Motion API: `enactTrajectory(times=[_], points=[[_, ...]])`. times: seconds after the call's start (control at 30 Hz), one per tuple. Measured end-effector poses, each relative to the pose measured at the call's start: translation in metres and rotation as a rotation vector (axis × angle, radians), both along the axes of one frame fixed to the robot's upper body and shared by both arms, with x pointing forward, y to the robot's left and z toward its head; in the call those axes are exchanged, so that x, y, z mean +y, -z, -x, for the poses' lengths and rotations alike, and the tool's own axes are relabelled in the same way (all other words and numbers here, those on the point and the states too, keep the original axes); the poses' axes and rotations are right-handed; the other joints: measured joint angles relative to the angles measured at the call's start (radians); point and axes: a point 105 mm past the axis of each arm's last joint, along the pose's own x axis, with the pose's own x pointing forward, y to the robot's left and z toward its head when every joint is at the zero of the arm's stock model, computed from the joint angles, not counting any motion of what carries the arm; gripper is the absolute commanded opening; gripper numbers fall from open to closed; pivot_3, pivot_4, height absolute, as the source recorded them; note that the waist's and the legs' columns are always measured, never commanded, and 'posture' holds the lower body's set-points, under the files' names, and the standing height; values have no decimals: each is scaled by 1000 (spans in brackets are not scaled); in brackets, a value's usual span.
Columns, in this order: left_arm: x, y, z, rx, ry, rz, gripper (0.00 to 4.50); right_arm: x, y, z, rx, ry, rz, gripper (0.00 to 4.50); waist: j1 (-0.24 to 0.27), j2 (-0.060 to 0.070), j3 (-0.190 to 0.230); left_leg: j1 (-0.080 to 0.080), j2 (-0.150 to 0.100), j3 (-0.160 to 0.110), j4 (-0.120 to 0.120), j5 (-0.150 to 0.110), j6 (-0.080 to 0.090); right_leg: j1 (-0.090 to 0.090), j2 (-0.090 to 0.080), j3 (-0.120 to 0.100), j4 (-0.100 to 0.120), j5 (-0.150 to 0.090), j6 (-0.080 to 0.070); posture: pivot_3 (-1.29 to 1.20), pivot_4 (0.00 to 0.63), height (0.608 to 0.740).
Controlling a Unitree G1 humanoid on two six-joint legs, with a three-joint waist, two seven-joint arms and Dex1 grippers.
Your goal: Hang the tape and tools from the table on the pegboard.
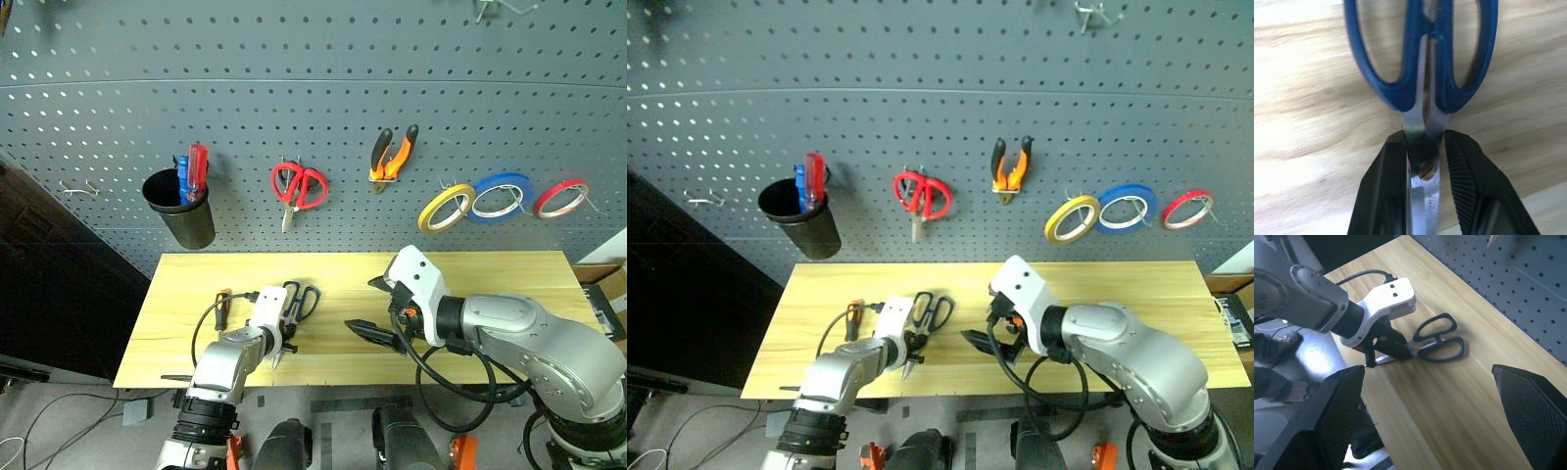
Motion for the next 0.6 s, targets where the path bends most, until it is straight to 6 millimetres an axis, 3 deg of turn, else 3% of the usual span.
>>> enactTrajectory(times=[0.27,0.43,0.5,0.6], points=[[13,-2,-2,-44,55,-11,768,-12,-1,-4,-96,55,7,4500,-3,0,-3,-1,1,0,0,0,0,-1,0,0,-1,0,0,-129,203,740],[34,-8,9,-115,136,-63,245,-20,-9,-5,-239,95,13,4500,-9,0,-3,-1,1,0,-1,-1,-1,-2,-1,1,-2,0,0,-112,199,740],[31,-15,21,-192,223,-58,30,-19,-10,2,-258,74,-5,4500,-7,-1,-3,-2,2,-1,-2,-1,-1,-1,-2,1,-4,0,0,-100,192,740],[24,-31,23,-304,290,-36,13,-21,-11,5,-251,65,-33,4500,-1,-1,-3,-3,2,-2,-3,-1,-1,0,-2,1,-7,0,0,-100,192,740]])
